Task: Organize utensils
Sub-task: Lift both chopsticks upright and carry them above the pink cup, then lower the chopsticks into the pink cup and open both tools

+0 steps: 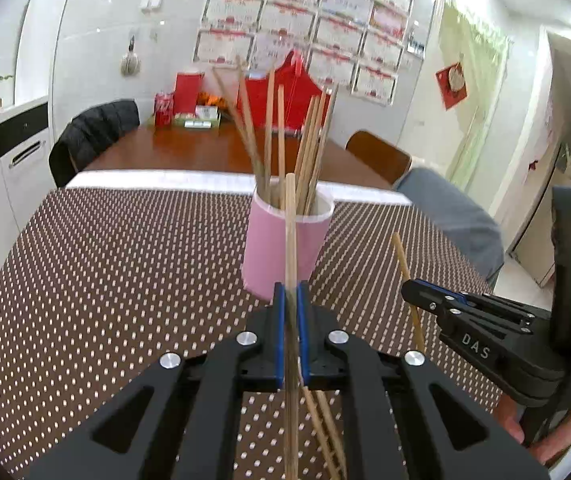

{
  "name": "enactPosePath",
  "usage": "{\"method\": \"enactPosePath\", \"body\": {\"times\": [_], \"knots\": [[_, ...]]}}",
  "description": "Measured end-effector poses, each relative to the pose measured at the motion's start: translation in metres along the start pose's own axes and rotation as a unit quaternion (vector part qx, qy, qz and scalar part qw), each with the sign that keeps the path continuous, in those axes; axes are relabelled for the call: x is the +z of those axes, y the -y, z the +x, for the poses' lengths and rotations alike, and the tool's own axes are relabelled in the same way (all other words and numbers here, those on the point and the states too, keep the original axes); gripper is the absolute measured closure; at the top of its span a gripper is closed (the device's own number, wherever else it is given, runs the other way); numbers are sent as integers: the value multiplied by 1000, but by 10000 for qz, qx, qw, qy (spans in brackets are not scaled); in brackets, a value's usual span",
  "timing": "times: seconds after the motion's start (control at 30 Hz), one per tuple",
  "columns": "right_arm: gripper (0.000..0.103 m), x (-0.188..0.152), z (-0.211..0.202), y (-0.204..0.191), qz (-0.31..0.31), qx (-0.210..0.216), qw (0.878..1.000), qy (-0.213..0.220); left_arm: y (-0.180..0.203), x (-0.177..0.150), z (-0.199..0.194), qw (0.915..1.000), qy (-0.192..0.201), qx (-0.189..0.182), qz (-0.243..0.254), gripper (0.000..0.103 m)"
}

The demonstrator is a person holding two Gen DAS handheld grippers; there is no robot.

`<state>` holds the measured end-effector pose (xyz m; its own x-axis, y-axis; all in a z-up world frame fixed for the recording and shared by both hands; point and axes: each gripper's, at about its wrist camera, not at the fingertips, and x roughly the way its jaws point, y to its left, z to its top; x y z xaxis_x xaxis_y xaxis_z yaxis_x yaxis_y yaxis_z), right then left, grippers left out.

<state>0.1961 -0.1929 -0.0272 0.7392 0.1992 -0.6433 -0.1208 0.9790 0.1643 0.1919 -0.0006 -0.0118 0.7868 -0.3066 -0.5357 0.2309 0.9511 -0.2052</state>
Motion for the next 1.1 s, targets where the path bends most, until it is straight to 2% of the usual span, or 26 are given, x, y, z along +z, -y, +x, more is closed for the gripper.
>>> {"method": "enactPosePath", "body": {"times": [0.07, 0.27, 0.37, 0.43, 0.87, 1.1], "knots": [[98, 9, -10, 0, 33, 48, 9998, 178, 3, 6, -3, 9999, 137, -38, -3, 96], [98, 26, -24, -1, 25, 94, 9985, 542, 0, 26, -9, 9954, 908, 73, -312, 96], [98, 36, -31, -4, -11, 117, 9972, 741, -7, 37, -12, 9897, 1295, -99, -600, 96], [98, 46, -35, -5, -22, 161, 9964, 827, -5, 46, -13, 9851, 1601, -21, -620, 96], [98, 123, -60, -23, -94, 446, 9842, 1713, 18, 107, -8, 9692, 2435, 149, -344, 96], [98, 155, -50, -26, -57, 585, 9777, 2016, 18, 134, 10, 9587, 2810, 145, -423, 96]]}}
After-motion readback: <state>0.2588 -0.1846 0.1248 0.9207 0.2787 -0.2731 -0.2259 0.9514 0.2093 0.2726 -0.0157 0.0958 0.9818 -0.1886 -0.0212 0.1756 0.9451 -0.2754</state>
